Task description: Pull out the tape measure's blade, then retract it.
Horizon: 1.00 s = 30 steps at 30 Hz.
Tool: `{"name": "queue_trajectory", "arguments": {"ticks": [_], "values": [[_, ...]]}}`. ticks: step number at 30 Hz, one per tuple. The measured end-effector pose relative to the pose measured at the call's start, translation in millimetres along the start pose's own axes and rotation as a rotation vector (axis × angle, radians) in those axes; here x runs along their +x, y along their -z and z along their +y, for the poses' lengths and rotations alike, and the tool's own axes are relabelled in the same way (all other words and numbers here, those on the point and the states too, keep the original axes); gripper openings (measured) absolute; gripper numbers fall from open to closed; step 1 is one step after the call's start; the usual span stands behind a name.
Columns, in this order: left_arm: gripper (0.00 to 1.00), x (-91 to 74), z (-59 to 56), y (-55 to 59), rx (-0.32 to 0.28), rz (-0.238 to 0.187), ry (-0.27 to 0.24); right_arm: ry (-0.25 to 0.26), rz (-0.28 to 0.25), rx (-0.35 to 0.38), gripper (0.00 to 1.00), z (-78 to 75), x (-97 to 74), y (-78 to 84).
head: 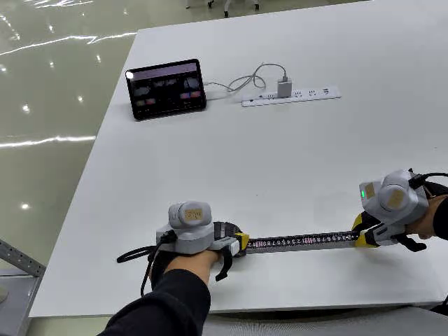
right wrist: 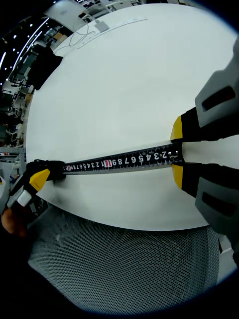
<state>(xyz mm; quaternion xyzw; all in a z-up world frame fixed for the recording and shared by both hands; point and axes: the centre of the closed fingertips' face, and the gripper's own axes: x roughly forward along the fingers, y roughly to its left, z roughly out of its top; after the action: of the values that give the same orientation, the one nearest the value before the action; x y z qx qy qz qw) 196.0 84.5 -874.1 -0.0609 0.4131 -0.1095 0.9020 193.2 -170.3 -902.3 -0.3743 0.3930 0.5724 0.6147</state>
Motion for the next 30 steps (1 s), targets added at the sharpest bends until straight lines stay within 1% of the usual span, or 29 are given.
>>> {"name": "queue_trajectory", "arguments": {"ticks": [11,15,19,26,30], "values": [[0.56,0.1,0.0,-0.2,0.003,-0.001,-0.001,-0.004,-0.006,0.003,0.11,-2.2,4.9,-1.1],[0.56,0.4,0.0,-0.4,0.005,-0.002,0.0,-0.006,-0.007,0.017,0.11,-1.3,5.6,-1.9],[0.56,0.1,0.2,-0.5,0.002,-0.002,0.001,0.003,-0.007,0.003,0.1,-2.7,6.3,-3.4],[0.56,0.0,0.0,-0.1,0.005,-0.002,0.002,-0.002,-0.011,0.006,0.1,-0.1,7.8,-7.0],[0.57,0.0,0.1,0.1,0.006,-0.002,0.002,-0.002,-0.011,0.007,0.11,3.1,6.6,-11.6]]}}
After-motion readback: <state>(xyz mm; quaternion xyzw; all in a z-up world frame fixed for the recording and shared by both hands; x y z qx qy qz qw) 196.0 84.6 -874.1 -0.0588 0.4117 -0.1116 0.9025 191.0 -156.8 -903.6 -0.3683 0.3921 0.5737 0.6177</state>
